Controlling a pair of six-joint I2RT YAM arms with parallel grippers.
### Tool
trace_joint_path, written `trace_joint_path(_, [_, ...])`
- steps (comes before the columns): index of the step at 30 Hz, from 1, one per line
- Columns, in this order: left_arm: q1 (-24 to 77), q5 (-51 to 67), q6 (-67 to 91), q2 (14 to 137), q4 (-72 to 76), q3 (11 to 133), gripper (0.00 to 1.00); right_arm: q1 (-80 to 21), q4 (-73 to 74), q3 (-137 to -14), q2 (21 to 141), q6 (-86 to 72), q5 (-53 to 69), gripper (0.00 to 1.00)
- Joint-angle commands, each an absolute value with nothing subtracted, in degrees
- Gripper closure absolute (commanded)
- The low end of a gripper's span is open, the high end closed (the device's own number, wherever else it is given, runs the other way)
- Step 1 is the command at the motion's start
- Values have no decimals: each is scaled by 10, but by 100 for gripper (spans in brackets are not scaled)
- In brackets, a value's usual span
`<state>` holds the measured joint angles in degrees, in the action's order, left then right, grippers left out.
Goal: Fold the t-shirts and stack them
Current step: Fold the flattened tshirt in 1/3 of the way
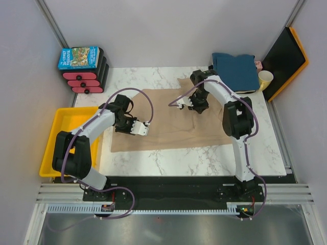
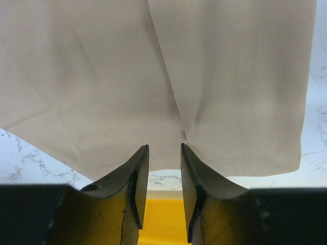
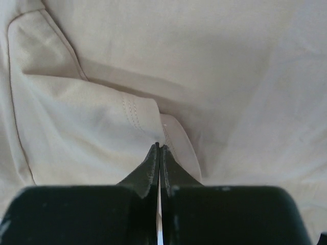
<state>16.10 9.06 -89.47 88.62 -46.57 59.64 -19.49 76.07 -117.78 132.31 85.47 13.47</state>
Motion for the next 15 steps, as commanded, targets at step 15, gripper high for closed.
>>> trace_joint_path(15, [160,105,-897,875,-455,588,62,-192,778,-1134,1145,817,27,100])
